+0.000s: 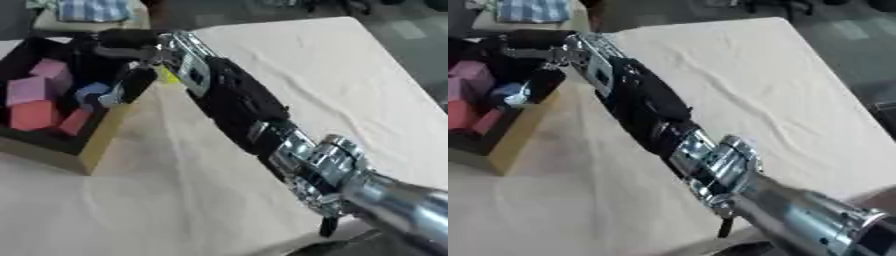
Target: Pick up objects on the table and place them in the box.
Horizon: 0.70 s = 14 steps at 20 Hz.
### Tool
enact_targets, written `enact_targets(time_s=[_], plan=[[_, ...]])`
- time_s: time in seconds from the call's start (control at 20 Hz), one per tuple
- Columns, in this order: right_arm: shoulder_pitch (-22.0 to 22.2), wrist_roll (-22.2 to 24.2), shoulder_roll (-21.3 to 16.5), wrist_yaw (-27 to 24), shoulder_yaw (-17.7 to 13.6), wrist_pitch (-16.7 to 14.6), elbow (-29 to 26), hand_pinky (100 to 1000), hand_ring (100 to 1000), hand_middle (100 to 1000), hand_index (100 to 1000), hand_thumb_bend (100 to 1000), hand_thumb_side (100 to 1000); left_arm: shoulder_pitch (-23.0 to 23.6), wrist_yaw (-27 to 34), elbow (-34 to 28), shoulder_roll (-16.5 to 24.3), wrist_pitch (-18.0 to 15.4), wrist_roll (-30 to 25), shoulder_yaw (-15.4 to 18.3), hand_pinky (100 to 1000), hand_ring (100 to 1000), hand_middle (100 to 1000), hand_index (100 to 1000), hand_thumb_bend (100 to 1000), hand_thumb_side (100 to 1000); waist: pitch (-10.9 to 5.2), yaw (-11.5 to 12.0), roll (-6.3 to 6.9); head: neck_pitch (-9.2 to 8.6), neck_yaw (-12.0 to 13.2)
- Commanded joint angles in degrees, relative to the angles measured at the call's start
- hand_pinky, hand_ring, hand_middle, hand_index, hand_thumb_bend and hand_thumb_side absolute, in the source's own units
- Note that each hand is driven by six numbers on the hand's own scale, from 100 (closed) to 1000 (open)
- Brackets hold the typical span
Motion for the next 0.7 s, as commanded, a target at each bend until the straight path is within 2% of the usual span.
enact_targets(time_s=[0.05,0.2,0.4,0.7], plan=[[-2.0,-0.7,-3.4,-1.6,-2.5,1.4,-1.3,820,855,922,998,251,528,-0.4,-0.3,-1.1,0.8,0.1,0.2,0.5,851,700,667,878,100,703,-1.05,-0.2,-0.19,-0.28,0.3],[-2.3,-2.3,-5.9,-1.4,-5.1,4.2,0.4,826,860,928,1000,254,522,-0.3,-0.3,-1.1,0.9,0.1,0.3,0.6,851,700,667,878,100,703,-1.1,-0.5,-0.2,-0.4,0.5],[-2.2,-3.6,-8.9,3.4,-8.4,8.3,4.6,848,883,946,1000,260,530,-0.2,-0.4,-1.1,1.0,0.1,0.4,0.7,851,701,667,878,100,703,-1.18,-1.0,-0.27,-0.53,1.0],[-1.1,-7.9,-9.8,9.8,-12.5,13.4,12.4,902,946,981,1000,249,543,-0.2,-0.4,-1.1,1.0,0.0,0.4,0.7,851,701,667,878,100,702,-1.26,-0.9,-0.05,-0.83,1.1]])
